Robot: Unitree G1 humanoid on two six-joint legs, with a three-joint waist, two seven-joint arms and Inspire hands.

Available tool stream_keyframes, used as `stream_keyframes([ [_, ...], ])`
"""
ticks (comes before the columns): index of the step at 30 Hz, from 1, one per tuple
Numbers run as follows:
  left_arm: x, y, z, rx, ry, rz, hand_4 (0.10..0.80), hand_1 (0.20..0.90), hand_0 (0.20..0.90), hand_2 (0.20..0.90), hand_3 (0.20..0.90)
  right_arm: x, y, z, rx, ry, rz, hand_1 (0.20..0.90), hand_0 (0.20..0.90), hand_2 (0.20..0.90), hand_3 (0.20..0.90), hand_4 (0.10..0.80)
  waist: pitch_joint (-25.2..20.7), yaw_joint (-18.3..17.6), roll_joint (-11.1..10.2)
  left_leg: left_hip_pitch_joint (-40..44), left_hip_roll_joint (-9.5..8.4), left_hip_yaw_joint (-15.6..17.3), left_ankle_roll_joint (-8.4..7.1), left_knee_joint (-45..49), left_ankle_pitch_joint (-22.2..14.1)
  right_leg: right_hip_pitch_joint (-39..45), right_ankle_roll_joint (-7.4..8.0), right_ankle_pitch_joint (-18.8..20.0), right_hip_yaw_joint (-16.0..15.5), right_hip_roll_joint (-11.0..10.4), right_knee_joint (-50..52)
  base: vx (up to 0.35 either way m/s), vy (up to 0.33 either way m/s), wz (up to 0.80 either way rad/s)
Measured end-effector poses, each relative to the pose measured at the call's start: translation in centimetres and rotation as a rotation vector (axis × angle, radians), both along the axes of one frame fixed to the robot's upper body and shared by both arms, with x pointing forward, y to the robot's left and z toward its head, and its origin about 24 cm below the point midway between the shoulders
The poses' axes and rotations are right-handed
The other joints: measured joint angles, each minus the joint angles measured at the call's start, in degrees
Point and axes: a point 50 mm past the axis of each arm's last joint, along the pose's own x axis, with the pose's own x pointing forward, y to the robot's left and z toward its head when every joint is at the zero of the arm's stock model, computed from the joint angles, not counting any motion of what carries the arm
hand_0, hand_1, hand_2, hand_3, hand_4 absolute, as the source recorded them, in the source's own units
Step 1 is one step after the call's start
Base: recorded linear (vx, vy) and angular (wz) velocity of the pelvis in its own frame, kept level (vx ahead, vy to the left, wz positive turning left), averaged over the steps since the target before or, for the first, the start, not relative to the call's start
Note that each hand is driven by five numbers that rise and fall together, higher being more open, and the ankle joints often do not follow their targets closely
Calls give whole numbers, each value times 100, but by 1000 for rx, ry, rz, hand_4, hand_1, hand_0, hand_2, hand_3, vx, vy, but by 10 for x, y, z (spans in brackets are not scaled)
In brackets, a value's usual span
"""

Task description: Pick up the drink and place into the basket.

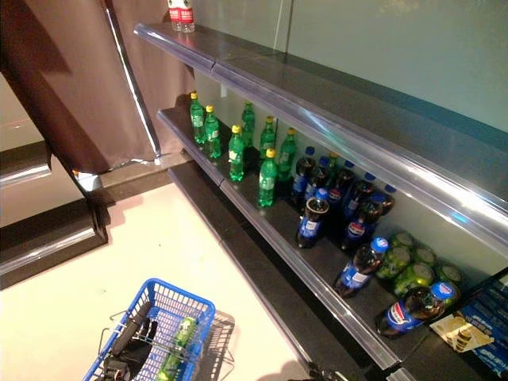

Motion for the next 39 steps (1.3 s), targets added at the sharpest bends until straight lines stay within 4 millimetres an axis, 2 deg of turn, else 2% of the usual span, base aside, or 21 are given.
stream_keyframes([
  [25,-1,0,-1,23,23,-20,100,300,300,300,200,0,5,0,28,-8,19,900,900,900,900,800,-115,-5,9,14,0,13,-4,-18,3,10,-10,-1,6,0,1,0,0,0],
  [30,-1,-2,-2,24,32,-24,100,300,300,300,200,11,13,3,48,-64,104,900,900,900,900,800,-115,-10,8,15,1,16,-4,-17,3,8,-7,1,5,2,1,0,0,0],
  [34,-1,-6,-3,21,44,-39,100,300,300,300,200,36,31,13,83,-177,263,900,900,900,900,800,-115,-15,8,24,4,36,-5,-14,3,5,-10,6,15,8,0,0,0,0],
  [39,-2,-10,-4,30,55,-76,100,300,300,300,200,58,39,26,86,-287,316,900,900,900,900,800,-111,-37,3,80,-1,92,-7,3,-1,-2,-9,15,99,17,1,-9,1,-7],
])
